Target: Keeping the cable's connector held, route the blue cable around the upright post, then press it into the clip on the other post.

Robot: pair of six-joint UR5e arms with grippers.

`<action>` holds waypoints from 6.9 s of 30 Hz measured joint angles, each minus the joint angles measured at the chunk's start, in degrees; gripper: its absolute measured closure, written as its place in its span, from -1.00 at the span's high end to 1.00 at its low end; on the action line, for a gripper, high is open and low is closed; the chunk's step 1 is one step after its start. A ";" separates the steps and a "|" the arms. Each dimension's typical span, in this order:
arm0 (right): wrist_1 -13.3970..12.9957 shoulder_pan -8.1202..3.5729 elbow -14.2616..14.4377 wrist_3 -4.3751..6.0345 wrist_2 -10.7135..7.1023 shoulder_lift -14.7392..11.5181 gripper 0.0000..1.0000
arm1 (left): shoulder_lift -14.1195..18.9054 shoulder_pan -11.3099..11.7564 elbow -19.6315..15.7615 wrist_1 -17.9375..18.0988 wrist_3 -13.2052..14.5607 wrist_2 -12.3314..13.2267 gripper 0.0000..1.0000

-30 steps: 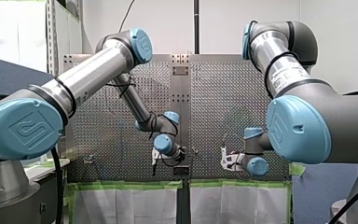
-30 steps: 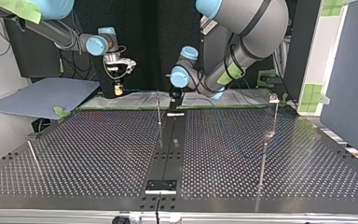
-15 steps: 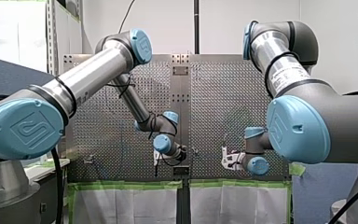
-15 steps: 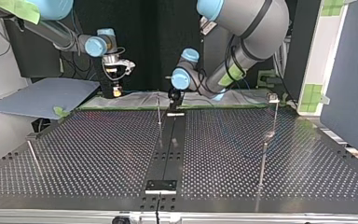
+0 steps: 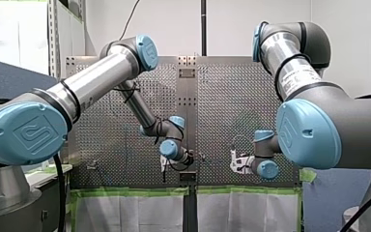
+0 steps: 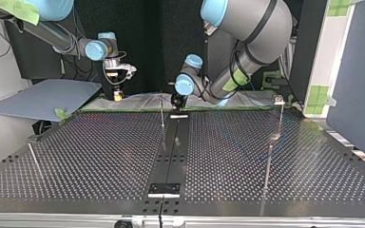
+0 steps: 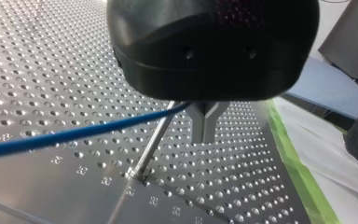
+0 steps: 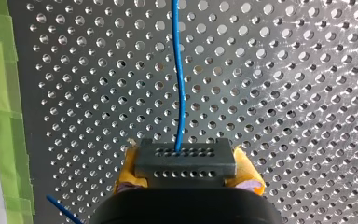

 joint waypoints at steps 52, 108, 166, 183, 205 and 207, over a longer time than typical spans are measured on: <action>0.29 -2.91 -5.39 2.67 -1.19 0.15 -1.00 | -3.16 2.58 6.08 -0.47 -5.20 2.06 -1.00; 4.76 -3.19 -9.68 2.26 -2.29 3.08 -1.00 | 5.23 -0.60 -1.82 -8.01 12.61 0.76 1.00; 6.12 -3.12 -9.95 2.11 -2.22 3.07 -1.00 | 8.72 -5.65 -12.79 4.26 10.38 -0.90 1.00; 6.47 -2.92 -10.02 2.39 -2.22 3.07 -1.00 | 17.79 -7.12 -21.85 10.01 6.21 -8.45 1.00; 6.61 -2.92 -10.02 2.63 -2.22 3.07 -1.00 | 30.57 -8.64 -34.64 6.50 0.66 -19.93 1.00; 6.67 -2.92 -10.03 2.63 -2.22 3.07 -1.00 | 31.81 -8.75 -35.87 6.36 0.67 -20.11 1.00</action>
